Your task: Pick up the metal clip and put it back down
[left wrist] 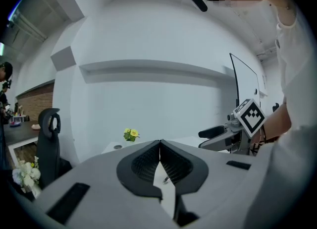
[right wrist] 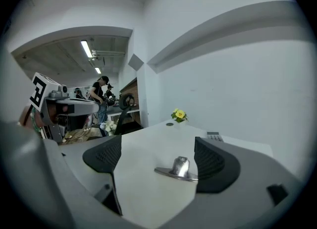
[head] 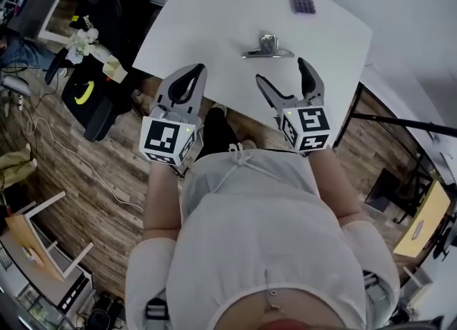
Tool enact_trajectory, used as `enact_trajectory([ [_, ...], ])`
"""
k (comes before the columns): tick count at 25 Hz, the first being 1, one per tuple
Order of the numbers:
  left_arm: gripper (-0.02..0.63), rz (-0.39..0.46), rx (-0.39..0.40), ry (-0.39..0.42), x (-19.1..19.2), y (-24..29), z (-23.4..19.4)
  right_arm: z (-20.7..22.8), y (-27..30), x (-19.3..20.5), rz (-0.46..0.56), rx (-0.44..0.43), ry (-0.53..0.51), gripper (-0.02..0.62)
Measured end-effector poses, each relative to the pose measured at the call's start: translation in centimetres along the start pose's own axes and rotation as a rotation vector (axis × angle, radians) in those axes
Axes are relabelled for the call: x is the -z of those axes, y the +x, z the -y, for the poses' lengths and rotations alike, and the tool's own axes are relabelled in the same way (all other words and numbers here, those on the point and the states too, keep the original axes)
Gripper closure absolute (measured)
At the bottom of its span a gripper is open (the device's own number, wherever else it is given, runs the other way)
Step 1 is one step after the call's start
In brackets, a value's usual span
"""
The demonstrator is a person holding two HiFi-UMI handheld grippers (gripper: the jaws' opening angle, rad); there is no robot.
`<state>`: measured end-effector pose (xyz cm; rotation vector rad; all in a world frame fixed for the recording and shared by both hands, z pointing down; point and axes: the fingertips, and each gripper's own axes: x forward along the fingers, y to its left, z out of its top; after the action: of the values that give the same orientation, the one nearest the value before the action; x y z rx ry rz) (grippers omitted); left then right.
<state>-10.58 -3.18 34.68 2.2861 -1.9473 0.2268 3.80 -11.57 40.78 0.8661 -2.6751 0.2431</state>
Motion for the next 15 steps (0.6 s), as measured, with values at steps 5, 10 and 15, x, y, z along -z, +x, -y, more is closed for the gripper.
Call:
enact_trajectory([
  [5, 0.588, -0.018, 0.114, -0.007, 0.5, 4.8, -2.3, 2.2, 4.6, 2.2, -0.085, 0.067, 0.054, 0.126],
  [10, 0.588, -0.034, 0.209, -0.023, 2.1, 9.6, -6.1, 4.2, 10.1, 5.3, -0.183, 0.143, 0.104, 0.126],
  [15, 0.588, -0.06, 0.285, -0.045, 4.5, 13.6, -8.6, 6.3, 13.9, 9.8, -0.312, 0.209, 0.16, 0.127],
])
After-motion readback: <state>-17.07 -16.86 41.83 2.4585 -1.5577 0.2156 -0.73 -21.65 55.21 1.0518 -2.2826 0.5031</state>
